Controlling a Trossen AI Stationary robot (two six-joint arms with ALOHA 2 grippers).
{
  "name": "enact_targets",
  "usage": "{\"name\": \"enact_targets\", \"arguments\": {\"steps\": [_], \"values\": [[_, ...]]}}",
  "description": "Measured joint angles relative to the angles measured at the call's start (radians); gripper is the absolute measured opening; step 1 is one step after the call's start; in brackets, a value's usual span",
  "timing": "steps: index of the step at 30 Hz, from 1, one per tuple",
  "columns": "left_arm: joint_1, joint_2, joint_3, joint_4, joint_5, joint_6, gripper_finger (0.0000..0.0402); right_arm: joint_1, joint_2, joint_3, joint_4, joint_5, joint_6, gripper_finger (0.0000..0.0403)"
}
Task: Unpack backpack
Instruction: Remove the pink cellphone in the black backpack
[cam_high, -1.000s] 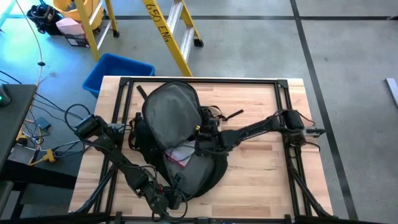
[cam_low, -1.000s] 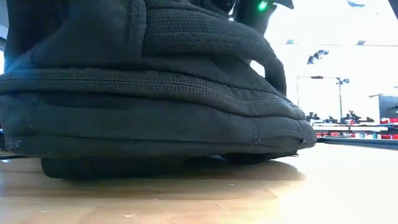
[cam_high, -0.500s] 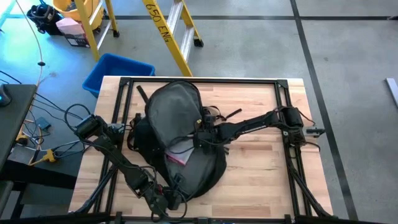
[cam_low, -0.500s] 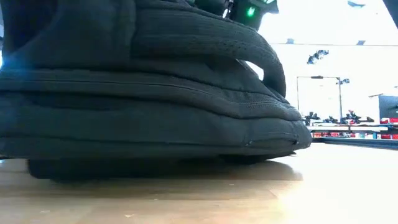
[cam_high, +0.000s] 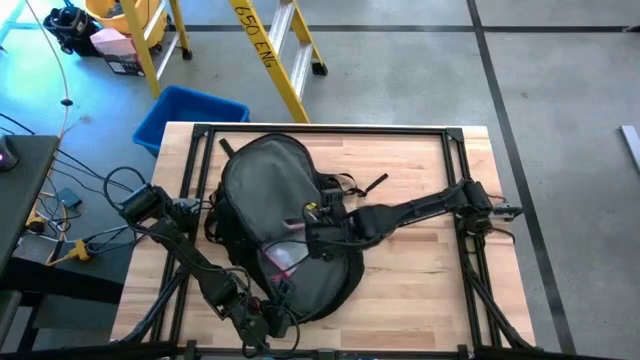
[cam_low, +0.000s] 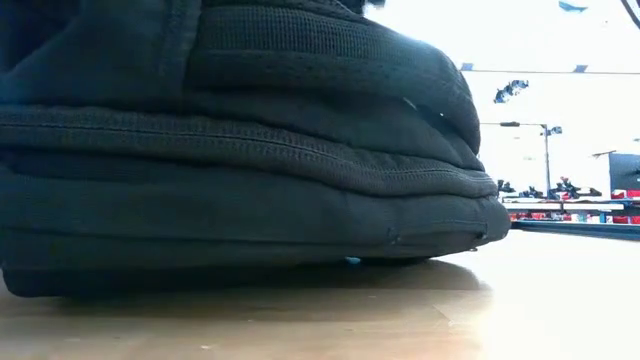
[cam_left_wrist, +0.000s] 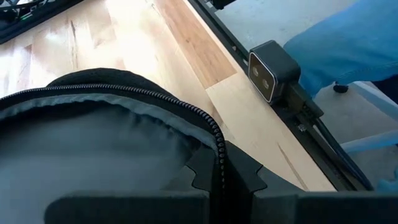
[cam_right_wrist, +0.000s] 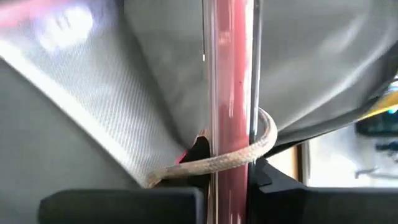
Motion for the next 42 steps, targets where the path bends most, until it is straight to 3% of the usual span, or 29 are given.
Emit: {"name": "enact_targets", "arguments": {"steps": [7,12,17,24,28,32,42], "values": [[-0.003,0.000,0.000,-0.003,-0.002,-0.008,0.0001,0.032,-0.002,0.245,-0.239,0.141,0.030,0.0014],[-0.009,0.000,0.000,-0.004,-0.007,-0.008,0.0001,-0.026,-0.006,0.292,-0.504,0.238,0.250,0.0013],[-0.013,-0.001,0.000,-0.006,-0.008,-0.010,0.0001,-0.157,-0.066,0.104,-0.493,0.241,0.319,0.0013],[-0.023,-0.001,0.000,-0.011,-0.009,-0.009,0.0001,-0.470,-0.153,-0.291,-0.495,0.199,0.513,0.0013],[-0.022,-0.001,0.000,-0.011,-0.011,0.001,0.0001,-0.627,-0.154,-0.480,-0.390,0.144,0.582,0.0013],[-0.015,-0.001,0.000,-0.002,-0.019,0.011,0.0001,-0.737,-0.154,-0.652,-0.219,0.107,0.603,0.0013],[-0.001,-0.001,0.000,0.001,-0.019,0.035,0.0001,-0.929,-0.152,-0.921,-0.123,0.061,0.649,0.0032]]}}
